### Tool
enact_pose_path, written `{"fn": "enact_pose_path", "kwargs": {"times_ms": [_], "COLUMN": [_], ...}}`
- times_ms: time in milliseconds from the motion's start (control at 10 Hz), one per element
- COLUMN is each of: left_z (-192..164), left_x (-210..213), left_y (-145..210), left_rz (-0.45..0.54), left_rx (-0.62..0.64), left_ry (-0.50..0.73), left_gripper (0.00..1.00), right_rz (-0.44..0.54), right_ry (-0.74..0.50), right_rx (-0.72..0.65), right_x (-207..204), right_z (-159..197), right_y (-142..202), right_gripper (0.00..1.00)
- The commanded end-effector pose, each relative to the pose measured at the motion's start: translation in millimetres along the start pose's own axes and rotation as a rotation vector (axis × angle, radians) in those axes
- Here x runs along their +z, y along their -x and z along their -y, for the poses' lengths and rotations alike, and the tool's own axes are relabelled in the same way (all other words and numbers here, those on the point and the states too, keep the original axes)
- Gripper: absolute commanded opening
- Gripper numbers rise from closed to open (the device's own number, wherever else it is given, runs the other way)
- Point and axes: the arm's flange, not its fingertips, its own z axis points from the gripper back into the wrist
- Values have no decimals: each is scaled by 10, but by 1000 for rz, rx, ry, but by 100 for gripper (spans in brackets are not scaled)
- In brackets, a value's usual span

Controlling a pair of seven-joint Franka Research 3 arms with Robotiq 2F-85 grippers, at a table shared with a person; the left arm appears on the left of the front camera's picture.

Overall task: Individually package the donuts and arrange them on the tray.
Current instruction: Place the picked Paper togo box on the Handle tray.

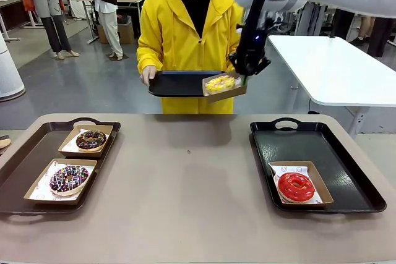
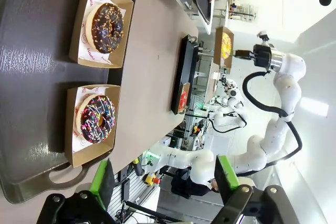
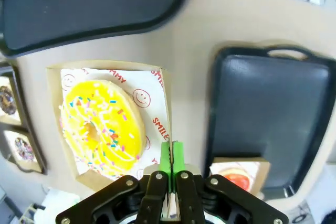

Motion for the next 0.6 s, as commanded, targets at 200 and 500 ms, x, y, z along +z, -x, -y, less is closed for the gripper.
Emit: {"fn": "enact_pose_path", "kwargs": {"times_ms": [200, 500], "left_z": [-15, -15], "left_x": [13, 13], "left_y": [15, 15], "left_rz": [-4, -4], "left_rx": [-14, -14], "left_ry": [-3, -3], "left_gripper": [100, 100], "right_rz": [-18, -3], "right_ry": [107, 100], "right_rx": [5, 22], "right_x": [322, 48], "right_z": [914, 1504], "right_y": [304, 444], "right_gripper": [2, 2]}}
